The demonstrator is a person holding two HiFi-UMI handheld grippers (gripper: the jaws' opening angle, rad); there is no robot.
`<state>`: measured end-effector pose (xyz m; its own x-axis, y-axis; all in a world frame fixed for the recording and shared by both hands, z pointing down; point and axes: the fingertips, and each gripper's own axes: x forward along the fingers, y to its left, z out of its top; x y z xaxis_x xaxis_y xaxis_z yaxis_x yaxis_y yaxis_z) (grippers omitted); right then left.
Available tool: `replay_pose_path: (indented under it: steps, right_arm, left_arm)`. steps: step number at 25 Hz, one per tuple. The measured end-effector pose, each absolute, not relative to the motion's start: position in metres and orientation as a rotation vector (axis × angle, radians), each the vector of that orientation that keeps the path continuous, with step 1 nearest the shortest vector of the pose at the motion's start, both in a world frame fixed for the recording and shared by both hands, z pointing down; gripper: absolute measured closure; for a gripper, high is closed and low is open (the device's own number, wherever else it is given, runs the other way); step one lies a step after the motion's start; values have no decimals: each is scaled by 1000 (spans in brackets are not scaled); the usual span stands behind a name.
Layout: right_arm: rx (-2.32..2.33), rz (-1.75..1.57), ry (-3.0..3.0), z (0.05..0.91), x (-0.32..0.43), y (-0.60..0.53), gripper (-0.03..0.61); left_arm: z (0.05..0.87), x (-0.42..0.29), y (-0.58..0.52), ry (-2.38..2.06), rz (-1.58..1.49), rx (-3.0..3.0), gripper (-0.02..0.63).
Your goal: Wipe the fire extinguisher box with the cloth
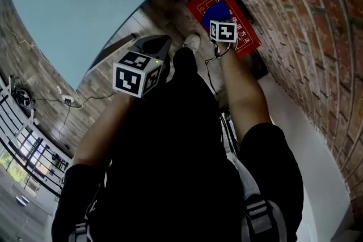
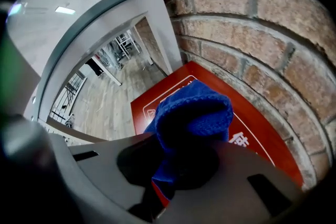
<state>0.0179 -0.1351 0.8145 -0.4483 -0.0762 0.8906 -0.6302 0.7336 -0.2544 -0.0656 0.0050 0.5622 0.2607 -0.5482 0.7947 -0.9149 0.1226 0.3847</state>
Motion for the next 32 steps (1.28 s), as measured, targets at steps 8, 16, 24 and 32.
replay_pose_path:
  steps: [8,16,24,32]
  right_arm:
    - [652,727,-1863,814,113,-129,532]
    - [832,761,-1754,813,210,-116,532]
    - [918,854,-1683,816,246,-80,532]
    - [683,584,-1704,824,224,-61,532]
  left_arm:
    - [558,-38,-12,-1336,503,1652,617]
    - [554,-27,-17,-1303,522,1697,615]
    - [560,-20,-8,-1294,528,1694,615]
    - [559,-15,-5,-1286,527,1697,617]
